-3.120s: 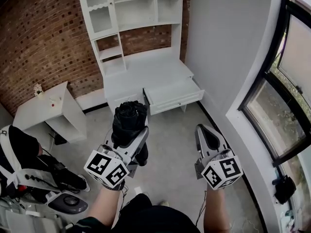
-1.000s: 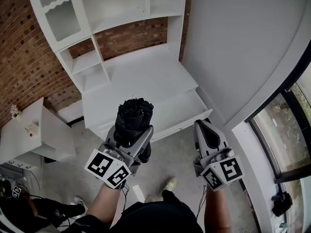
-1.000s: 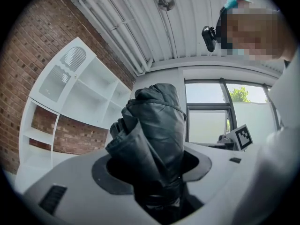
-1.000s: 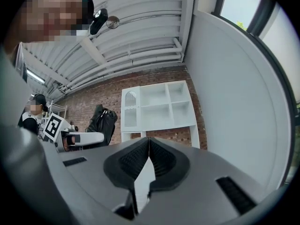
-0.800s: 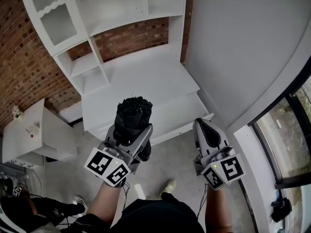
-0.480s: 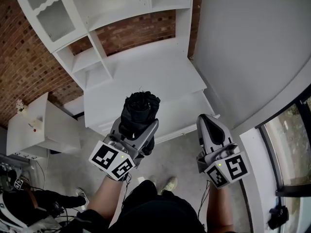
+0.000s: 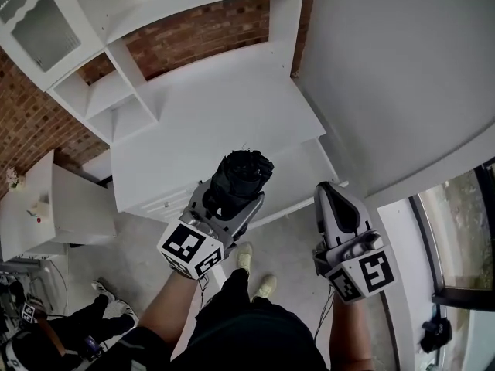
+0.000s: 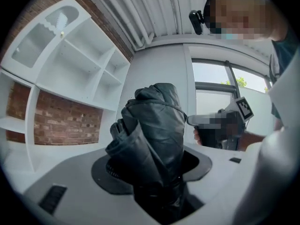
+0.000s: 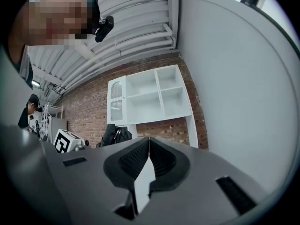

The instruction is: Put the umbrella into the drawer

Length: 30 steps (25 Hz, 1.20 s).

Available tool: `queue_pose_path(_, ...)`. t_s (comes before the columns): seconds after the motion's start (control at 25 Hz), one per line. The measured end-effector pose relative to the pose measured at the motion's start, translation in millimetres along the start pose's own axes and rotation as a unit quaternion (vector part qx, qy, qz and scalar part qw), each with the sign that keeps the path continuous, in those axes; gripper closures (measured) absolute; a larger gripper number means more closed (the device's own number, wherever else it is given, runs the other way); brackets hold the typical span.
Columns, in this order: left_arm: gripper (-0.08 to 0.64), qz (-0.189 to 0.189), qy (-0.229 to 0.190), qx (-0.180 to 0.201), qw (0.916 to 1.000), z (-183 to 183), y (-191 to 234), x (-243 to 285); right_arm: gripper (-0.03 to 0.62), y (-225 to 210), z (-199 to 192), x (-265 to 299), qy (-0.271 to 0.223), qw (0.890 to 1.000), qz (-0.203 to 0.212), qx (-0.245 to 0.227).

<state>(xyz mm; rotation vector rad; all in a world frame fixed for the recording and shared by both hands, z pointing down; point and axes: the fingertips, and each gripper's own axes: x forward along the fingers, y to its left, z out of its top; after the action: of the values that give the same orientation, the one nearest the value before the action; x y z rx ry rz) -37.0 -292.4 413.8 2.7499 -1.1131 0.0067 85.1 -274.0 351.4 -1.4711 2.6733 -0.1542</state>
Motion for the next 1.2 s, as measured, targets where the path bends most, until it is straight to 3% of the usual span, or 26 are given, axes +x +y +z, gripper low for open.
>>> queue_pose_path(0.4,0.301,-0.042,0.088,-0.004,0.9953,-104.8,65.0,73.9,0.588,-38.7,-71.5,74.9,0.041,0.999,-0.024,0.014)
queue_pose_path(0.72,0.299,-0.065,0.166,0.002,0.9840,-204.6,89.7,100.4,0.588,-66.1,-124.3,103.9,0.058,0.997,-0.043,0.028)
queue_pose_path(1.0,0.298,-0.082,0.234,0.008,0.9687,-292.8,98.2,104.5,0.588,-73.8,-165.1,117.2,0.064,0.994,-0.056,0.074)
queue_pose_path(1.2,0.297,-0.106,0.289,0.029,0.9510,-350.9,92.1,109.4,0.588,-83.1,-183.1,115.8,0.074,0.991,-0.069,0.084)
